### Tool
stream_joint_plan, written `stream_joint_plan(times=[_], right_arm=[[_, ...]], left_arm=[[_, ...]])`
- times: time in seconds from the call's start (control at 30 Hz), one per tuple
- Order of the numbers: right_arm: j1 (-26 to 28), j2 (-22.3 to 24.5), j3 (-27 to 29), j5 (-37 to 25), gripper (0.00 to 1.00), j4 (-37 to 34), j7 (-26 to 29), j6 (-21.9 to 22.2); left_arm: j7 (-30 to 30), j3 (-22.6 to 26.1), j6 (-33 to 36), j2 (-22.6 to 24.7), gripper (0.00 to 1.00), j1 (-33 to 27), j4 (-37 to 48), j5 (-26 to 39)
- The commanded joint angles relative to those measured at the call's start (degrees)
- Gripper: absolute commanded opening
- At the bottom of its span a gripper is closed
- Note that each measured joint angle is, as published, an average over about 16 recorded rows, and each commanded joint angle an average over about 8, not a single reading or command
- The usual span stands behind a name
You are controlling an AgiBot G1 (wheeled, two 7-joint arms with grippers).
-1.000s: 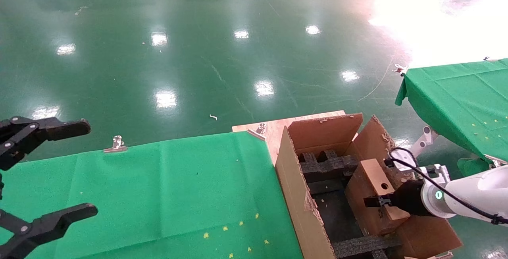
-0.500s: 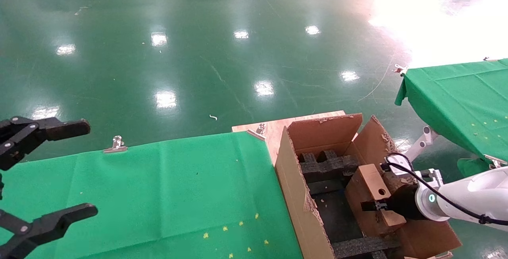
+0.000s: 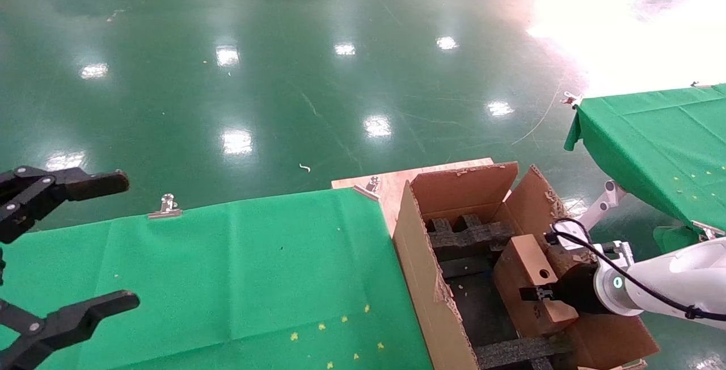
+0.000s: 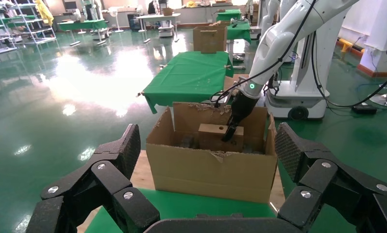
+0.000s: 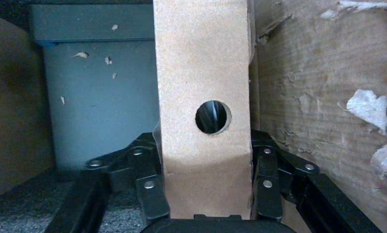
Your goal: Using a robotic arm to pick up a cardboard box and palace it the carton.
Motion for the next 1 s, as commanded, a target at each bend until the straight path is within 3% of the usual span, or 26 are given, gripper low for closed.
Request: stream_joint_plan(times=[0.03,0.47,0.73,0.87,1.0], right_arm=[[0.2,0.0,0.1,0.1,1.00,0.0,0.0,-0.1],[3.5,1.6,0.7,-1.1,1.00,2.0,-0.7,-2.1],[9.0,3.0,3.4,-2.1,1.00,4.8,-0.9,-1.8],[12.2,2.5,5.5,-0.2,1.00,6.4,-3.2,-0.7],[14.8,1.1,7.9,5.6,1.00,7.2,-8.2,0.4]], left_arm=[[0.0,0.0,0.0,0.0,1.00,0.0,0.0,0.0],[0.0,0.0,0.0,0.0,1.00,0.0,0.0,0.0],[0.0,0.0,0.0,0.0,1.00,0.0,0.0,0.0],[0.0,0.0,0.0,0.0,1.00,0.0,0.0,0.0],[0.0,0.0,0.0,0.0,1.00,0.0,0.0,0.0]])
